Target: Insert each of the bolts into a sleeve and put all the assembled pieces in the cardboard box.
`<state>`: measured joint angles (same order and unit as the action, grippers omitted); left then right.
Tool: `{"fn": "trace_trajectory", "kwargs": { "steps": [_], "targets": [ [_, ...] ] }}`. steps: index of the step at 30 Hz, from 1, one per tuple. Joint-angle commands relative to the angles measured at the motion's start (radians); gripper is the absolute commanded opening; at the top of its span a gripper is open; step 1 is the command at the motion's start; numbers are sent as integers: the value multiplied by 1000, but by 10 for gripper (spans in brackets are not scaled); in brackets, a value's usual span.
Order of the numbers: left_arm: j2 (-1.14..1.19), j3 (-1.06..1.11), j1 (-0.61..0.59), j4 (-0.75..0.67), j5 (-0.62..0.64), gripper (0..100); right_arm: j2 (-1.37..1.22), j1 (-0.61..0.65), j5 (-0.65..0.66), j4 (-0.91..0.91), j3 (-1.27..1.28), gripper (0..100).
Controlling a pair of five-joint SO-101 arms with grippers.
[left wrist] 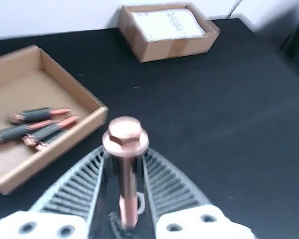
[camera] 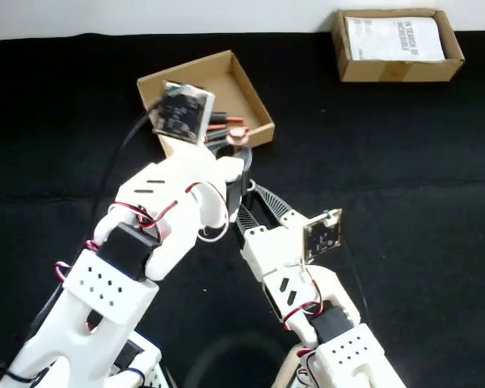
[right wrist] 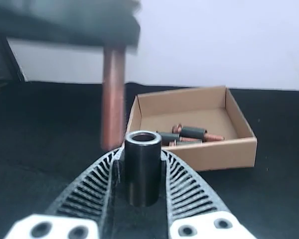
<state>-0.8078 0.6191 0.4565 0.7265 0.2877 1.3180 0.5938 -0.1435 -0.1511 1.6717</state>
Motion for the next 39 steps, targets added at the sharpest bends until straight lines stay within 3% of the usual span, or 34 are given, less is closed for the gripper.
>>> {"fn": "trace_trajectory", "kwargs": {
  "steps": [1,19,24,39],
  "targets": [
    [5,-27,15,-64,3,9,8,36,-5,-18,48,8],
    [8,-28,12,-127,-5,10,8,41,-5,36,41,8],
    [42,15,10,-164,-55,10,8,41,-5,42,39,8],
    [58,111,10,-186,-55,10,8,36,-5,44,39,8]
  ]
}}
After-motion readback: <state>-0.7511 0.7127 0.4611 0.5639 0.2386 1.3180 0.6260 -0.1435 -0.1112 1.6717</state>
